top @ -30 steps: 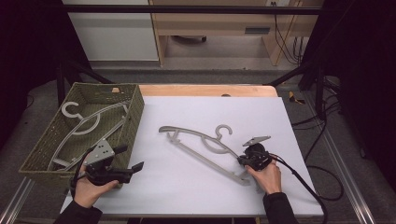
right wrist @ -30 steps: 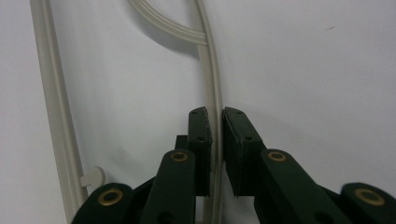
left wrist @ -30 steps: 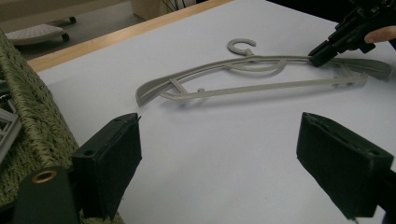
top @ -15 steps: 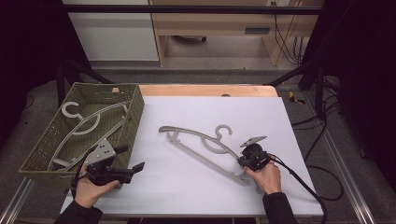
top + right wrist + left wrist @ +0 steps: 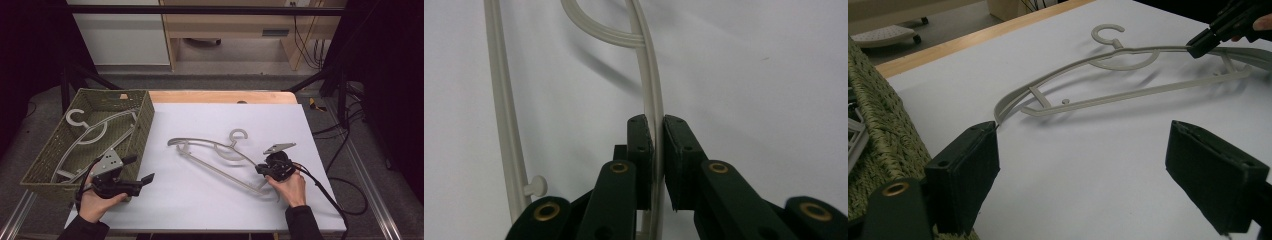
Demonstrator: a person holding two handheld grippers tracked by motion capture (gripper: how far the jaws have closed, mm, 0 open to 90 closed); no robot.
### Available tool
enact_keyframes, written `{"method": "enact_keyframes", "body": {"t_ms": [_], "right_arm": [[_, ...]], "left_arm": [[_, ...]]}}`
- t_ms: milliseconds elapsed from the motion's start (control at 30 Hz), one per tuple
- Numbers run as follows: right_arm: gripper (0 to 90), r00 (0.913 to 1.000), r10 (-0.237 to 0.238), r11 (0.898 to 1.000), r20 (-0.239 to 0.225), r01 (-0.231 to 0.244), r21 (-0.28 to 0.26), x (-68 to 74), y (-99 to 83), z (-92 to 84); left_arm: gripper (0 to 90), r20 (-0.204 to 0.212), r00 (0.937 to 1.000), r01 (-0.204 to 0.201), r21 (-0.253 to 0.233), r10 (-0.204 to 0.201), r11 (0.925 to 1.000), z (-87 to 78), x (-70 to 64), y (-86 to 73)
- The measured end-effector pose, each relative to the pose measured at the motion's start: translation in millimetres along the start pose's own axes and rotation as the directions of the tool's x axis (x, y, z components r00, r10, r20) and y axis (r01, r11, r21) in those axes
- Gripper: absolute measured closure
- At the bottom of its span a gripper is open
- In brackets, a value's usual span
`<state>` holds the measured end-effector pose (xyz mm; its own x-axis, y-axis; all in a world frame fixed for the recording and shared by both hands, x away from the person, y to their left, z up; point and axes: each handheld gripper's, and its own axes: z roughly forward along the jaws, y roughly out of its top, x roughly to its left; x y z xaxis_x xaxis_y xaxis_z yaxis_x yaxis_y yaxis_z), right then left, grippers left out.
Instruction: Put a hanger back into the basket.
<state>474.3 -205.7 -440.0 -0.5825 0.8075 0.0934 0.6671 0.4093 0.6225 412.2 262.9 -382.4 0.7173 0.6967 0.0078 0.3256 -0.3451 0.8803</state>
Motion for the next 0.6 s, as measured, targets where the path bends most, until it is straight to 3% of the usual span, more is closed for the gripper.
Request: {"method": "enact_keyframes", "body": {"t_ms": [167, 267, 333, 400, 500, 600], "right_arm": [[82.8, 0.9992, -0.035, 0.999, -0.018, 0.034, -0.024, -0.8, -0.7, -3.5], [82.8, 0.9991, -0.029, 0.999, -0.030, 0.028, -0.031, 2.8, 0.9, -5.8], [82.9, 0.9974, -0.058, 0.997, -0.043, 0.056, -0.054, 2.5, 2.3, -9.3], [82.9, 0.9967, -0.035, 0.997, -0.073, 0.030, -0.069, 5.0, 3.5, -14.5], [83.1, 0.9959, -0.059, 0.995, -0.068, 0.053, -0.085, 5.4, 4.5, -19.1], [83.0, 0.9936, -0.059, 0.995, -0.097, 0.051, -0.085, 7.5, 4.5, -21.2]], "left_arm": [[13.6, 0.003, 1.0000, -0.001, 0.007, 0.001, 1.0000, 1.4, -0.3, -0.5], [13.6, 0.006, 1.0000, -0.002, 0.010, 0.002, 1.0000, 2.0, -1.1, -0.5], [13.6, 0.006, 1.0000, -0.005, 0.009, 0.005, 0.9999, 1.9, -1.6, -0.1], [13.7, 0.007, 1.0000, -0.006, 0.008, 0.006, 1.0000, 1.7, -1.9, 0.2], [13.7, 0.008, 0.9999, -0.008, 0.008, 0.008, 0.9999, 2.0, -2.6, 0.8], [13.8, 0.011, 0.9999, -0.009, 0.010, 0.008, 0.9999, 3.1, -3.7, 0.8]]}}
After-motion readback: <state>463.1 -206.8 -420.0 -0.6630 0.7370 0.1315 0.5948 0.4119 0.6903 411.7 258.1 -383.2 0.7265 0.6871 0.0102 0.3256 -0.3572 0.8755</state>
